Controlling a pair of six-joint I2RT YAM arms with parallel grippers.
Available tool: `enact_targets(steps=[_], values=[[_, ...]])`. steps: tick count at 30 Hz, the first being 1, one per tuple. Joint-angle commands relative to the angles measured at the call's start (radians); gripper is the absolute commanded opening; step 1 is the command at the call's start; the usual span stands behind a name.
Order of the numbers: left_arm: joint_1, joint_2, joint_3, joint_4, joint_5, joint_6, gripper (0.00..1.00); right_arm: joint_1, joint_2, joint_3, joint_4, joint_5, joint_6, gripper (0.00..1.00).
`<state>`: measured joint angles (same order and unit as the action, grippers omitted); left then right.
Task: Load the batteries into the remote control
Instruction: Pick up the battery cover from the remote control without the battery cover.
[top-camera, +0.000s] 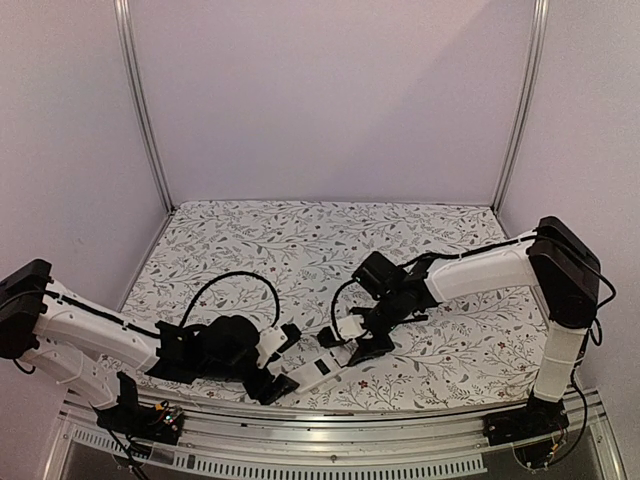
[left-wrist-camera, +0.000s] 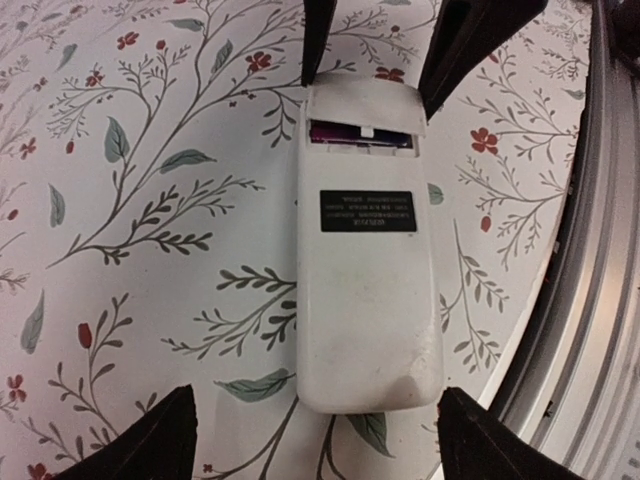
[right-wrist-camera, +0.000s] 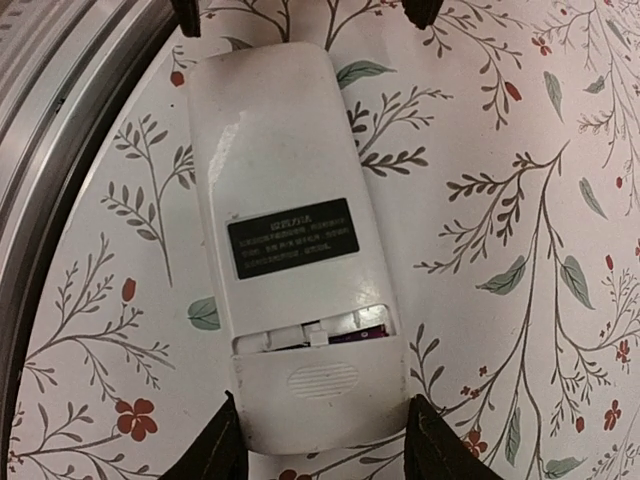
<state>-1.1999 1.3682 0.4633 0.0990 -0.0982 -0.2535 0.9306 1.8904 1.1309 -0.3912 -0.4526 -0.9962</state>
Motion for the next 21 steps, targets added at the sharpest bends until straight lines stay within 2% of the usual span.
enact_targets(steps=[1, 7, 12, 16, 21], values=[[-0.015, -0.017, -0.017, 0.023, -0.004, 0.012, 0.82, 0.023, 0.003, 0.062, -0.08, 0.095, -0.028, 0.42], [-0.015, -0.111, -0.063, 0.02, -0.083, -0.034, 0.82, 0.048, 0.011, 0.12, -0.178, 0.215, -0.05, 0.42], [-0.043, -0.163, -0.096, 0.021, -0.09, -0.071, 0.81, 0.079, 0.03, 0.165, -0.221, 0.269, -0.068, 0.42], [-0.1, -0.131, -0.11, 0.048, -0.141, -0.089, 0.8, 0.091, 0.044, 0.19, -0.234, 0.293, -0.079, 0.42], [-0.127, -0.074, -0.11, 0.043, -0.245, -0.157, 0.7, 0.116, 0.07, 0.208, -0.259, 0.319, -0.084, 0.42]])
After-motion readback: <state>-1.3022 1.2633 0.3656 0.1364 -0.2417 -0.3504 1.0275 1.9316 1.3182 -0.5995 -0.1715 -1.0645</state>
